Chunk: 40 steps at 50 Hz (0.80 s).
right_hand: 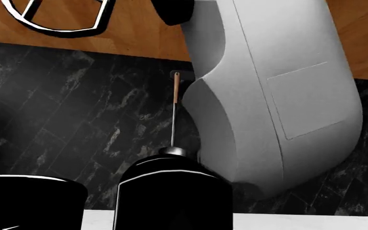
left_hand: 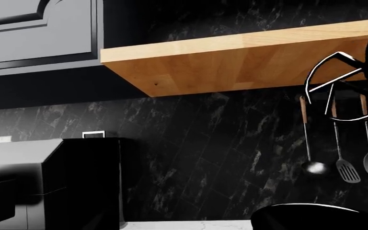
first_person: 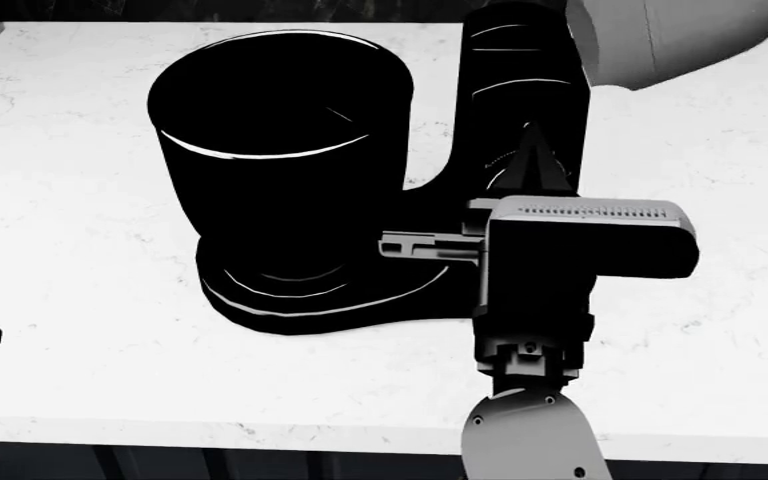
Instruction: Open the stand mixer head.
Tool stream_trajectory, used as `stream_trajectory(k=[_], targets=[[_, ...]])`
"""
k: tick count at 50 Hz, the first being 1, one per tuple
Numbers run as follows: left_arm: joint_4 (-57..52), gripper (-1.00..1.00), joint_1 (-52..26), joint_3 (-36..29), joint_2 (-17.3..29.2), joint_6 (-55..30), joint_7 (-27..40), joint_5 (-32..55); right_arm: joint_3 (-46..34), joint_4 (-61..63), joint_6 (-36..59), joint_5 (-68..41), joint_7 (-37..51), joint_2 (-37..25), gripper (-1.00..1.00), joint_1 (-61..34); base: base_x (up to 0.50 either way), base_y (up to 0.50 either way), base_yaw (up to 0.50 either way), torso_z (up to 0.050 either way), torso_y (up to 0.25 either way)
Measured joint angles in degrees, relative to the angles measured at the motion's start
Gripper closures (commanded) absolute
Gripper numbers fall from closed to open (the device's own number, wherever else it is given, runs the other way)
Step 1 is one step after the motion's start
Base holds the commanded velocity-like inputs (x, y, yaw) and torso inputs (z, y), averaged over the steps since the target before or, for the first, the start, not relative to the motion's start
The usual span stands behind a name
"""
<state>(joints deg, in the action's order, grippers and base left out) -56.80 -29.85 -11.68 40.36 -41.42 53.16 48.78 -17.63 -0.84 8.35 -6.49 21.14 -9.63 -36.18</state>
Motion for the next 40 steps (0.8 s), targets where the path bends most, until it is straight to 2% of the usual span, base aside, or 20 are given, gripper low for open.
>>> stream_trajectory(k=[3,4,10,21,40], targets=[[-0.60,-1.00,0.47,0.59,0.79,0.27,0.54,0.89,-0.15,-0.06,-0.13,0.00,0.14,-0.12,1.00,0.00,0.00,0.00,0.00,0.000,0.000],[-0.78,-1.00,0.63,0.76,1.05,0.40,0.70,1.15,-0.19,0.03,-0.06,-0.16,0.15,-0.25,-1.00,0.02,0.00,0.00,0.00,0.000,0.000],[-1.15,-1.00,1.14,0.97,2.19,1.20,1.51,2.00,0.60,7.04,3.43,-2.46,0.85,-2.00,-1.00,2.61,0.00,0.00,0.00,0.000,0.000],[1.81,-1.00,-0.79,-2.46,0.60,2.01,0.71,-0.97,2.68,22.24,10.59,-7.05,2.43,-5.15,-1.00,8.40,0.00,0.00,0.00,0.000,0.000],[3.66,-1.00,-1.29,-4.26,-0.08,2.98,0.29,-2.86,5.01,35.20,16.00,-11.64,3.90,-7.94,-1.00,12.86,0.00,0.00,0.00,0.000,0.000]])
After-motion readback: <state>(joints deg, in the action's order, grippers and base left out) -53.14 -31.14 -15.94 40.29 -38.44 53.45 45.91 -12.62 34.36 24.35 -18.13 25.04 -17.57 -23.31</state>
